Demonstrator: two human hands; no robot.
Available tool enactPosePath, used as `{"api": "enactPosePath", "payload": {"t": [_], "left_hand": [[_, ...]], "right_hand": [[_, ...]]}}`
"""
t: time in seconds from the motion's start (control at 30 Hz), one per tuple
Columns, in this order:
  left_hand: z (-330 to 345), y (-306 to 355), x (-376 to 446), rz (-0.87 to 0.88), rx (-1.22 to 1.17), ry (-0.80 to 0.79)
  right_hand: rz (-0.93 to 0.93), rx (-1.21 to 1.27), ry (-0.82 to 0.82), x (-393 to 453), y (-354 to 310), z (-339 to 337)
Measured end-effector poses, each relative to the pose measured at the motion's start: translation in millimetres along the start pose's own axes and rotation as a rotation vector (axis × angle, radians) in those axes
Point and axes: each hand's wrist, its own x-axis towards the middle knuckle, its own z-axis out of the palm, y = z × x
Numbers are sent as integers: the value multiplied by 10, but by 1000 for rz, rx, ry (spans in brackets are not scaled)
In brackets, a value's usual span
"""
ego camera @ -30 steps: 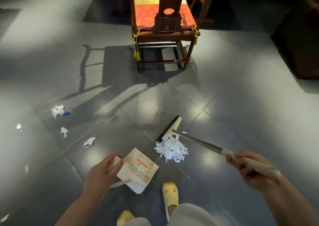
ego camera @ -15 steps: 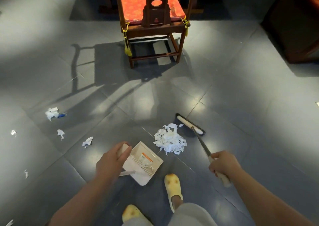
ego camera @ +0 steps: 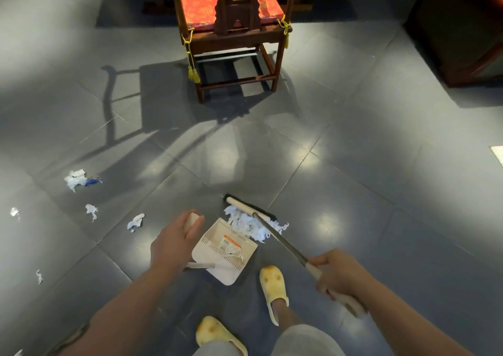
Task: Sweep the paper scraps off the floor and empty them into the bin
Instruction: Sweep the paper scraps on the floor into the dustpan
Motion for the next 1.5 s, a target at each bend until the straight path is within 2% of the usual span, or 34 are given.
{"api": "enactPosePath", "payload": {"t": [0.13,0.3,0.63,0.93,1.03,1.13,1.23,1.37,1.5], "left_hand": [[13,3,9,20,18,1],[10,-37,-33,47,1,17],[-15,-129,-324,28,-30,-20],[-336,-381,-483,133,173,-117],[-307,-436,-512,135,218,-160],[-294,-461,-488,90,177,-122],[-289,-472,-459,92,166,-90],[-261,-393,-490,101,191,-74],[-247,-328,-536,108,184,-50]], "right_hand": [[-20,23,-68,-229,84,-69],[-8,166,-137,-492,257,-31],[-17,404,41,-780,258,193],[35,425,175,-751,114,530],[81,485,162,-633,49,801],[87,543,157,-579,-46,1062],[70,529,84,-699,-158,1192],[53,593,-46,-912,-251,1018],[8,570,-81,-1176,-212,789]]}}
